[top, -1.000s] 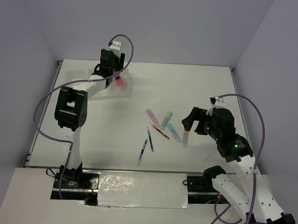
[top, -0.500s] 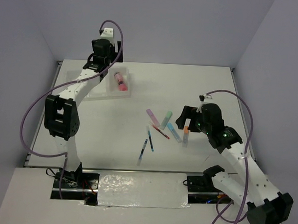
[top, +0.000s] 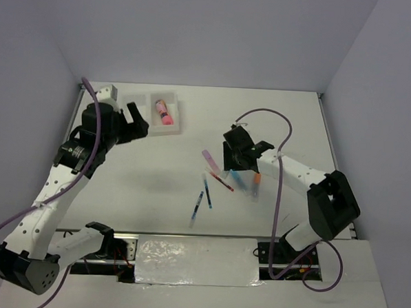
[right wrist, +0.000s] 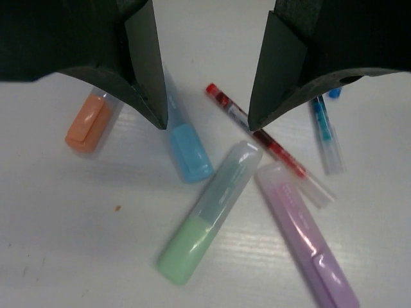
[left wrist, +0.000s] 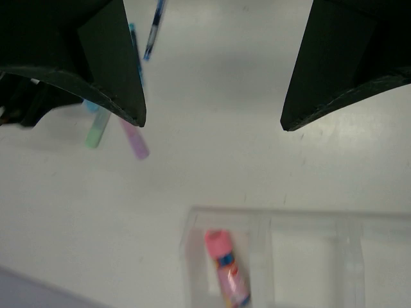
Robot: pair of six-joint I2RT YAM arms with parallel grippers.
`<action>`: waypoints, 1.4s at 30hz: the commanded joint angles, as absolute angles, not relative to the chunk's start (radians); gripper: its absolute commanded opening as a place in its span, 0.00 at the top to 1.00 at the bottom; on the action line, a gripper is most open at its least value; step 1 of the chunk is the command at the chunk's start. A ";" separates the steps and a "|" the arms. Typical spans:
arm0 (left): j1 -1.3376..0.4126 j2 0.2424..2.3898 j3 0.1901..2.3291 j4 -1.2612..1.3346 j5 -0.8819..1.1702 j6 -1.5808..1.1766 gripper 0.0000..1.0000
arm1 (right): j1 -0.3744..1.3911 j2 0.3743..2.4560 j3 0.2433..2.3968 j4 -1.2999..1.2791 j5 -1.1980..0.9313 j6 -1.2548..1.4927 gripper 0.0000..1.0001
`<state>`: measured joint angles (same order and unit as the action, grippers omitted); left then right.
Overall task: Sort the stationery into containers
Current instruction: Pick up the stationery from the center of the board.
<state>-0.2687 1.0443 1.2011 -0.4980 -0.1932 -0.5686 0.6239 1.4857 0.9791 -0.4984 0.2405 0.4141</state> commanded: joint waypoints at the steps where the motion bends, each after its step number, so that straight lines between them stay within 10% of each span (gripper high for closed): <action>1: -0.278 0.982 1.076 -0.620 -0.117 -0.546 0.01 | 0.620 1.554 1.064 -0.488 0.376 0.503 0.39; 17: -0.307 0.753 0.847 -0.587 -0.088 -0.396 0.01 | 0.551 1.876 1.229 -0.479 0.371 0.617 0.47; 29: -0.307 0.782 0.856 -0.560 -0.057 -0.396 0.01 | 0.520 1.927 1.284 -0.408 0.296 0.612 0.72; 34: -0.307 0.801 0.854 -0.437 0.084 -0.504 0.01 | 0.520 1.823 1.305 -0.328 0.206 0.496 0.89; 42: -0.308 0.894 0.799 -0.060 0.365 -0.852 0.01 | 0.670 1.427 1.088 -0.080 -0.250 0.191 0.89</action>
